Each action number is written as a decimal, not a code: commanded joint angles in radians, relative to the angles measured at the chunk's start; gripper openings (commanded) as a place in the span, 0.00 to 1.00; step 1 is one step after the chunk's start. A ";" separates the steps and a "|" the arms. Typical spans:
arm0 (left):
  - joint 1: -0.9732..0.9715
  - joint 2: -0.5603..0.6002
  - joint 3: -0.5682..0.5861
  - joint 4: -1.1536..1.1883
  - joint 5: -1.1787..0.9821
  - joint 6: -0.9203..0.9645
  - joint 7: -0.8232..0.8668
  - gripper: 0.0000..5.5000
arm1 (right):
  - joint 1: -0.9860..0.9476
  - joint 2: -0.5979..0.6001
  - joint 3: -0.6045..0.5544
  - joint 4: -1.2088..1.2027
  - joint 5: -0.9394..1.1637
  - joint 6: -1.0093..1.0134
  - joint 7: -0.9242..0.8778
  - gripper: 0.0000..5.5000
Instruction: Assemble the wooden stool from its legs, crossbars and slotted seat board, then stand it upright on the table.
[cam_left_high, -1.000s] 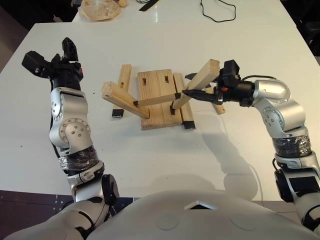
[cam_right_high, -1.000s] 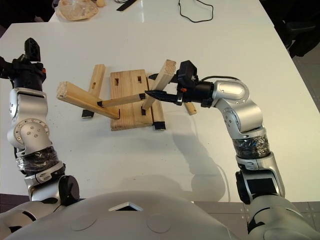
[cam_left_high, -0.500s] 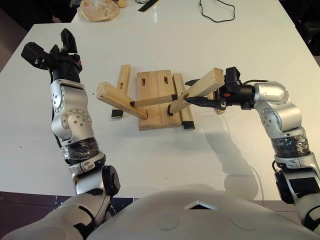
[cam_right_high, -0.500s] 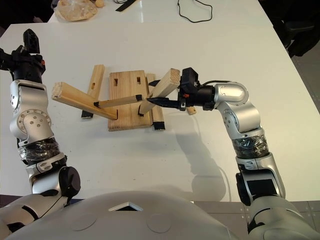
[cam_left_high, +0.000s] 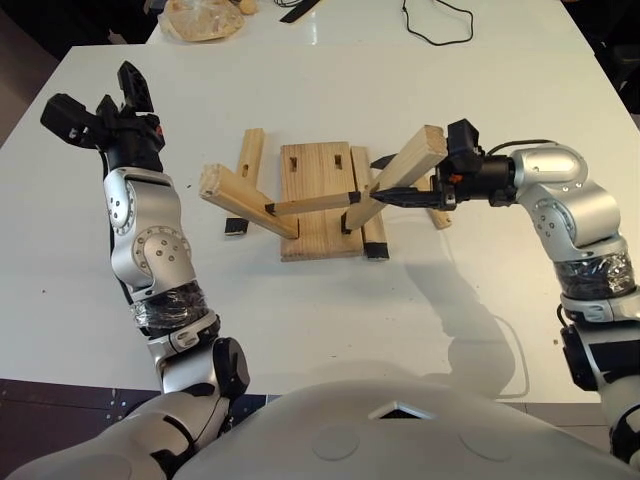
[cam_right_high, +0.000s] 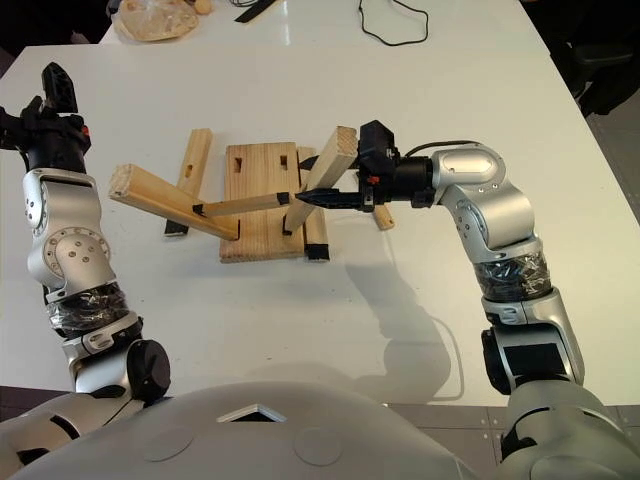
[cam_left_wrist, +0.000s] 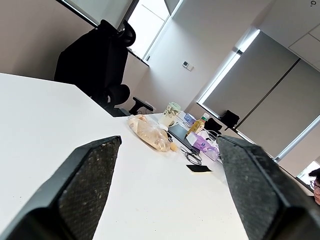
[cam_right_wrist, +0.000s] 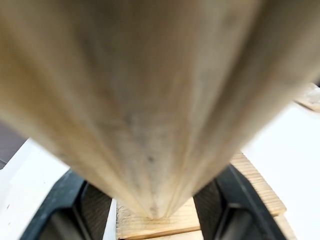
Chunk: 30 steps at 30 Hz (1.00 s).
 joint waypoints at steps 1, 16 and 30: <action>0.015 -0.002 -0.025 -0.030 0.031 0.002 -0.010 0.64 | -0.012 -0.030 0.053 0.031 -0.076 0.046 0.001 0.37; -0.006 0.154 -0.073 -0.271 0.032 0.140 -0.101 0.64 | -0.056 -0.060 0.095 0.054 -0.117 0.041 0.006 0.37; -0.189 0.341 -0.289 -0.660 -0.324 0.455 -0.182 0.64 | -0.005 -0.055 0.077 0.009 -0.128 0.046 -0.049 0.37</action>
